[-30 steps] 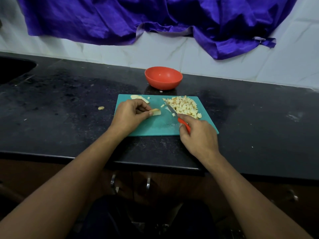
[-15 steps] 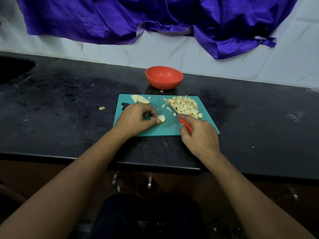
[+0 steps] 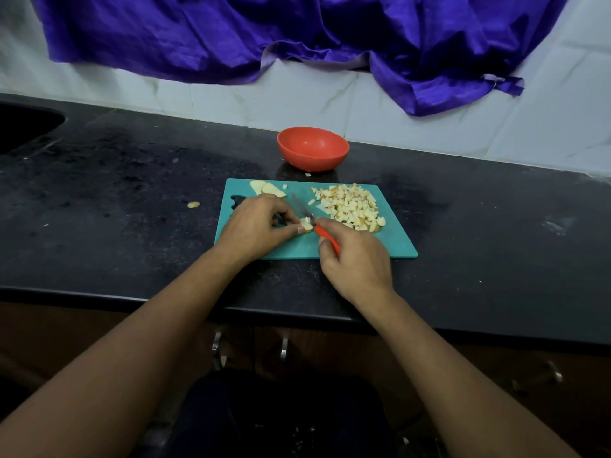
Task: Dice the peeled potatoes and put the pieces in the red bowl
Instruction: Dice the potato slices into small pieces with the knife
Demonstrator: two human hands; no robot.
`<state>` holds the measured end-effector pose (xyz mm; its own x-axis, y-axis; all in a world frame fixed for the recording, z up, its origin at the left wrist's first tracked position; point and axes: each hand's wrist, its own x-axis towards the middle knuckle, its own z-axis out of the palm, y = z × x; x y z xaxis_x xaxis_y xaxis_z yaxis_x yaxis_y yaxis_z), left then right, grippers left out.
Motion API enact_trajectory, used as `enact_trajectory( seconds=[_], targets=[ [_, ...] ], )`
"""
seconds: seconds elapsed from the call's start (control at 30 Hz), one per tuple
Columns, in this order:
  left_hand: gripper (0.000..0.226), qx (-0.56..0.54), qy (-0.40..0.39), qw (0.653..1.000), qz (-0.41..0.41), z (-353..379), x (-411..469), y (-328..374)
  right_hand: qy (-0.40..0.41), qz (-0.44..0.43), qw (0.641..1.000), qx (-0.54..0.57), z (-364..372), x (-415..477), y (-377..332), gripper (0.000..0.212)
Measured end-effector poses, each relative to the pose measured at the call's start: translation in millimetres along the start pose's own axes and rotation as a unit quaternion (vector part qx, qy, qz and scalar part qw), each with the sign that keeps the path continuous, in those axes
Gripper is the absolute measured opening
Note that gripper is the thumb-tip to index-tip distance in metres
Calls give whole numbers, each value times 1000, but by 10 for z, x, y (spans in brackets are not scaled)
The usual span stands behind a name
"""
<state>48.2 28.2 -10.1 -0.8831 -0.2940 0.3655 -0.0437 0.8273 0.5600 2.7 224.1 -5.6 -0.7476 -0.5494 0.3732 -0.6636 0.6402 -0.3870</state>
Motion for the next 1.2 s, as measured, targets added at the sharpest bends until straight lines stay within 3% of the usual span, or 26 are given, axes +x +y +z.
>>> enact_trajectory(
  seconds=[0.3, 0.43, 0.63, 0.9, 1.2],
  targets=[
    [8, 2, -2, 1000, -7, -8, -7, 25, -23, -37, 994, -96, -18, -8, 3, 42],
    [8, 0, -1, 1000, -7, -1, 1, 16, -28, -14, 997, -65, -73, -60, 53, 41],
    [10, 8, 5, 1000, -1, 21, 13, -11, 31, 13, 999, 33, -37, -68, 131, 39],
    [11, 6, 6, 1000, 0, 30, 33, -17, 6, -46, 998, -35, -18, -60, 96, 41],
    [6, -14, 3, 1000, -11, -10, 14, 10, -39, -50, 996, -69, -66, -42, 36, 42]
  ],
)
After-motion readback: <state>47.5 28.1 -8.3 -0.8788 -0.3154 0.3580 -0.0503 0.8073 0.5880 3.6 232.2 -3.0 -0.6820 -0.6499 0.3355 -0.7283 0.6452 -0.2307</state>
